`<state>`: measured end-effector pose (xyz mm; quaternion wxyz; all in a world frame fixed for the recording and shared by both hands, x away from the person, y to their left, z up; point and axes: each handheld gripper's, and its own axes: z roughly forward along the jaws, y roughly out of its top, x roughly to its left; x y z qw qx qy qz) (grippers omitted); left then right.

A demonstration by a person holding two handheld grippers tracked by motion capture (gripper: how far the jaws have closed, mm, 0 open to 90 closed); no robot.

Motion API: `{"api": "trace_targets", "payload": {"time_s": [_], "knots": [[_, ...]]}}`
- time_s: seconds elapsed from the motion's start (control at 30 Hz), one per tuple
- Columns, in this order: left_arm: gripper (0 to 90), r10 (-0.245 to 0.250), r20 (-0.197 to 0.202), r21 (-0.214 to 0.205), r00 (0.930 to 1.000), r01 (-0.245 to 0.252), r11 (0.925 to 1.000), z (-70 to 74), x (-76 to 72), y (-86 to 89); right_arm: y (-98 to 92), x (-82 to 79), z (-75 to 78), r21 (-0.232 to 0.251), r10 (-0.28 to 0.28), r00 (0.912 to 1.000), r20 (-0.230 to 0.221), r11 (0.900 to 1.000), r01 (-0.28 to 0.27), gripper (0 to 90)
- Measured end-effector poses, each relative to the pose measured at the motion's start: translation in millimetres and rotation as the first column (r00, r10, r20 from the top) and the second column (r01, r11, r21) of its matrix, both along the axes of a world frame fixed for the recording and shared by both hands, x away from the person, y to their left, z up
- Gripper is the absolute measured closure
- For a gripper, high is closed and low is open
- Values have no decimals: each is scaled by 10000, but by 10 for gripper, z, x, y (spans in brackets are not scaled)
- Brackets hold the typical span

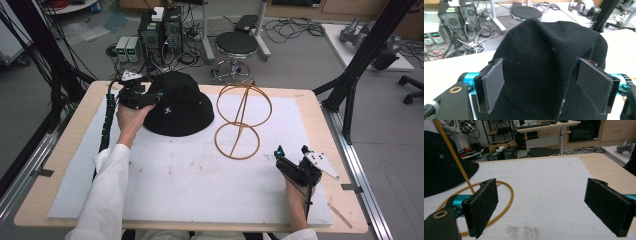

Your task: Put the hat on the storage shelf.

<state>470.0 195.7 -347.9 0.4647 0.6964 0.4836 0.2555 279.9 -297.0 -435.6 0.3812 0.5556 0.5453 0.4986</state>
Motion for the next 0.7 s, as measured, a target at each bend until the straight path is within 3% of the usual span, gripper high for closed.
{"api": "trace_targets", "payload": {"time_s": [0.23,0.3,0.43,0.6,0.7], "knots": [[238,-123,-184,82,9998,125,9999,-110,58,-138,-3,-11,2,-43,-28,10000,16,10000,28,110],[248,-179,-215,-101,9996,177,9998,-150,75,-178,-2,-10,2,-33,-21,10000,11,10000,21,110],[255,-88,-134,-89,9999,87,9999,-203,102,-272,-1,-9,1,-70,-15,10000,4,10000,15,110],[258,22,-411,138,9992,-17,9999,-302,144,-334,-2,-6,-1,-39,-5,10000,5,10000,5,110],[271,200,-331,-8,9993,-200,9998,-348,141,-354,-5,-6,-1,-31,-3,10000,-5,10000,3,110]]}}
